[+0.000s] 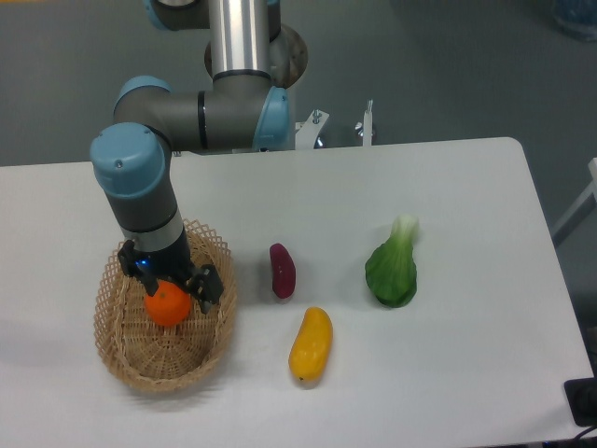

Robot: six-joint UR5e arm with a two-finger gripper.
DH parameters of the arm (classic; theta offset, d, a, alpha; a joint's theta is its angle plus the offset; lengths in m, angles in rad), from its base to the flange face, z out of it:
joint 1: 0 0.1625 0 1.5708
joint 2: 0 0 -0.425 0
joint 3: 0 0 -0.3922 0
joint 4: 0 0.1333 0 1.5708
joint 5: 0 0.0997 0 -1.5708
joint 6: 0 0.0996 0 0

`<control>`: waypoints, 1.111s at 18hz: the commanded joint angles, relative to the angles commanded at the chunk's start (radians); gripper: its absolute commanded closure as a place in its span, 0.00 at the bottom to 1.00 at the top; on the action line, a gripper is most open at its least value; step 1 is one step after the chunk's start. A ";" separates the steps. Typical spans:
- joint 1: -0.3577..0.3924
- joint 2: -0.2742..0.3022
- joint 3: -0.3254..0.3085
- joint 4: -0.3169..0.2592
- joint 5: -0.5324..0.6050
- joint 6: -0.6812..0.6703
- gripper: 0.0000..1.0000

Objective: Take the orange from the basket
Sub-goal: 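Close the gripper around the orange inside the wicker basket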

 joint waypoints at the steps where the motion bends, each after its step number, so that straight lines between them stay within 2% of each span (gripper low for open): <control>1: 0.000 0.000 0.000 0.002 0.000 0.000 0.00; 15: 0.000 0.011 -0.029 0.000 0.032 0.011 0.00; 20: -0.005 0.017 -0.066 0.000 0.034 0.012 0.00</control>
